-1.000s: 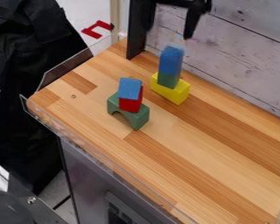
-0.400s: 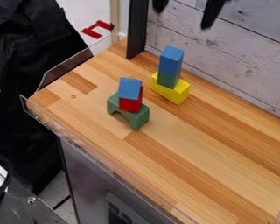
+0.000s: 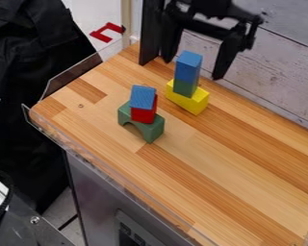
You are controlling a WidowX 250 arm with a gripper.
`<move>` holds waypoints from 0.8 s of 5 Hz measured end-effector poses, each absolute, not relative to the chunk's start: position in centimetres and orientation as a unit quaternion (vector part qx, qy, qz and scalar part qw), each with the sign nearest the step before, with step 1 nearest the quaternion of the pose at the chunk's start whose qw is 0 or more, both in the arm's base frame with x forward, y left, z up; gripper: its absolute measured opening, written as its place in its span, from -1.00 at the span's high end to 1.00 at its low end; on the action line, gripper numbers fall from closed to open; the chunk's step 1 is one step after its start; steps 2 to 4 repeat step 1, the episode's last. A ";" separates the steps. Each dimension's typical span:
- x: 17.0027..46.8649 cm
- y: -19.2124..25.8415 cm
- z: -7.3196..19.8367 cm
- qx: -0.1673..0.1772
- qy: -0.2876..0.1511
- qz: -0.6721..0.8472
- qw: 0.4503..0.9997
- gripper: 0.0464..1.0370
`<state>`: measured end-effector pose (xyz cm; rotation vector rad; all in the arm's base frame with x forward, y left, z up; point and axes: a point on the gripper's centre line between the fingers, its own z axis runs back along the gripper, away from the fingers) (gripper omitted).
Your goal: Put the blue block in the top of the green bolck
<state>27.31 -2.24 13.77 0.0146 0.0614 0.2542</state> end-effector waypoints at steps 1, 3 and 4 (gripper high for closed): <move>27.9 -1.3 11.9 -0.008 0.035 0.146 0.989 -0.92; 27.9 -1.3 11.9 -0.008 0.035 0.146 0.989 -0.92; 27.9 -1.3 11.9 -0.008 0.035 0.146 0.989 -0.92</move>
